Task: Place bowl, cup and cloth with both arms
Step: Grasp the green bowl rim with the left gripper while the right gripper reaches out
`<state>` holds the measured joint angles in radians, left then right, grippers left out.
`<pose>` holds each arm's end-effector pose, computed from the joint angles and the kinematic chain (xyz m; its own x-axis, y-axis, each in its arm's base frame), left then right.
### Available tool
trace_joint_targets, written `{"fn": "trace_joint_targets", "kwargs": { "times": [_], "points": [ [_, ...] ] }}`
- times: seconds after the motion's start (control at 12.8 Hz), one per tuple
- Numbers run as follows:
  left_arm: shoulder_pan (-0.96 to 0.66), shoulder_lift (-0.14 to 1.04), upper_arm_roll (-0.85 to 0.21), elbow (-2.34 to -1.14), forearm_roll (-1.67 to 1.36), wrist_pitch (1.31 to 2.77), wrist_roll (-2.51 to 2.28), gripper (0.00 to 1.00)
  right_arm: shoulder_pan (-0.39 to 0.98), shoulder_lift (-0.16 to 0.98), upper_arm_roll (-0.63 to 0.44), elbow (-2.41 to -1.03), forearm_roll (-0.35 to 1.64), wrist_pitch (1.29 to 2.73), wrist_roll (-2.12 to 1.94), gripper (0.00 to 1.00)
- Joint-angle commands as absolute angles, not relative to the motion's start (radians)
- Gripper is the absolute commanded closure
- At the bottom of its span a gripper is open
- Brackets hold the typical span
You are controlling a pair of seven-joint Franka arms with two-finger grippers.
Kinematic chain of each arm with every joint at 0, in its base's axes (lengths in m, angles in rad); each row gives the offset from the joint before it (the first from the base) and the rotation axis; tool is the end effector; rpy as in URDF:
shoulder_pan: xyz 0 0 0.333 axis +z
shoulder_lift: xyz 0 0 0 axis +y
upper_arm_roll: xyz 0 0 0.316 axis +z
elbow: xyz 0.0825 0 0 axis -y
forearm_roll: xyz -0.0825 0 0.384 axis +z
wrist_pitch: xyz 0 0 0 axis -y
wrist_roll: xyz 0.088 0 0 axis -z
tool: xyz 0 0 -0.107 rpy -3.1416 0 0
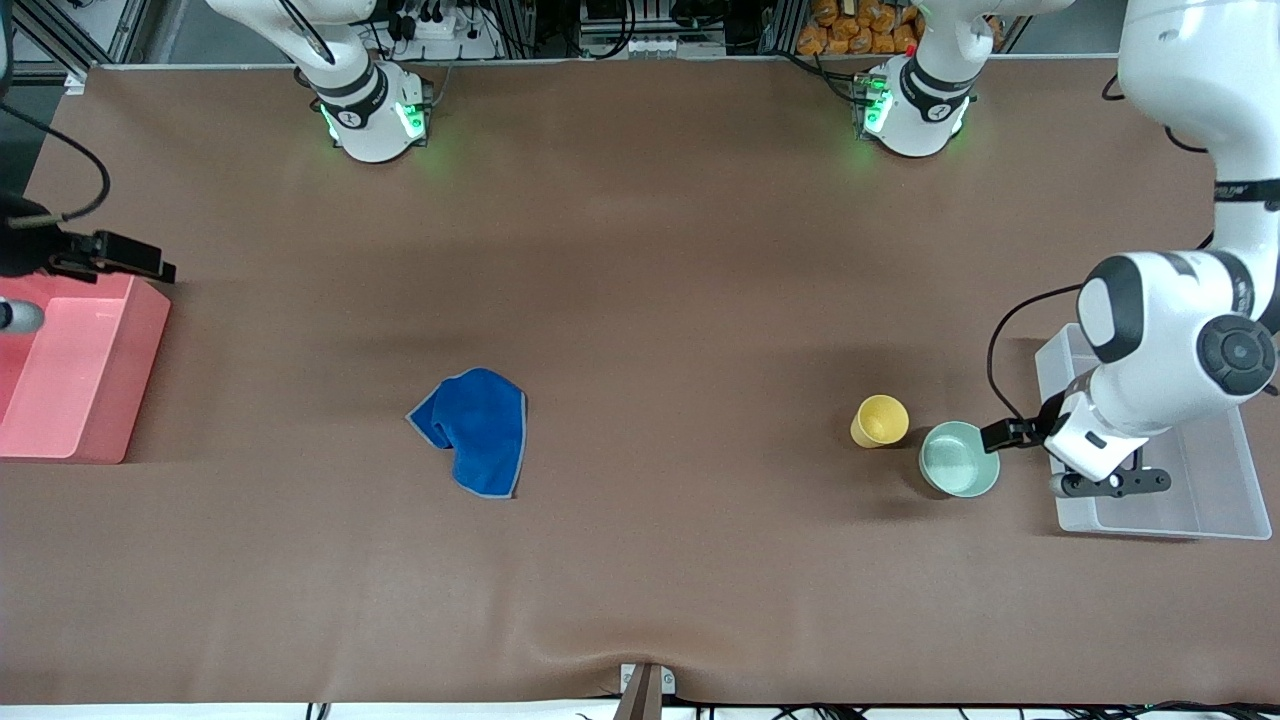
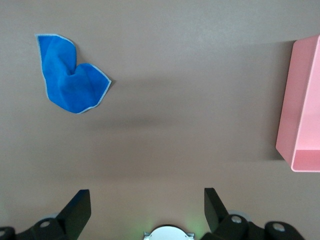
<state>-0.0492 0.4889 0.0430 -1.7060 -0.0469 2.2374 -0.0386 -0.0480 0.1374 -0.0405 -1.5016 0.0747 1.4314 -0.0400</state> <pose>0.6735 -0.0086 0.3129 0.9976 0.0555 0.0422 0.0547 -0.9983 0.0195 0.5764 -0.0408 0.5684 0.9785 -0.0371 -0.2028 -0.0538 -0.9956 -0.0771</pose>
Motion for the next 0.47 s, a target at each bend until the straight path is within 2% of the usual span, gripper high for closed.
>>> {"fn": "trace_joint_targets", "kwargs": {
  "times": [0.0, 0.23, 0.31, 0.39],
  "points": [
    [-0.038, 0.552, 0.044, -1.69, -0.064, 2.298, -0.015, 0.0, -0.055, 0.227, -0.029, -1.482, 0.109, 1.486, -0.038, 0.0],
    [-0.032, 0.61, 0.048, -1.69, -0.057, 2.348, -0.015, 0.06, -0.017, 0.322, -0.029, -1.482, 0.14, 1.567, -0.038, 0.0],
    [-0.029, 0.621, 0.048, -1.692, -0.052, 2.356, -0.015, 0.12, -0.015, 0.349, -0.029, -1.482, 0.141, 1.589, -0.038, 0.0],
    [-0.026, 0.63, 0.049, -1.69, -0.052, 2.358, -0.015, 0.22, -0.012, 0.374, -0.029, -1.482, 0.141, 1.604, -0.04, 0.0]
  ]
}}
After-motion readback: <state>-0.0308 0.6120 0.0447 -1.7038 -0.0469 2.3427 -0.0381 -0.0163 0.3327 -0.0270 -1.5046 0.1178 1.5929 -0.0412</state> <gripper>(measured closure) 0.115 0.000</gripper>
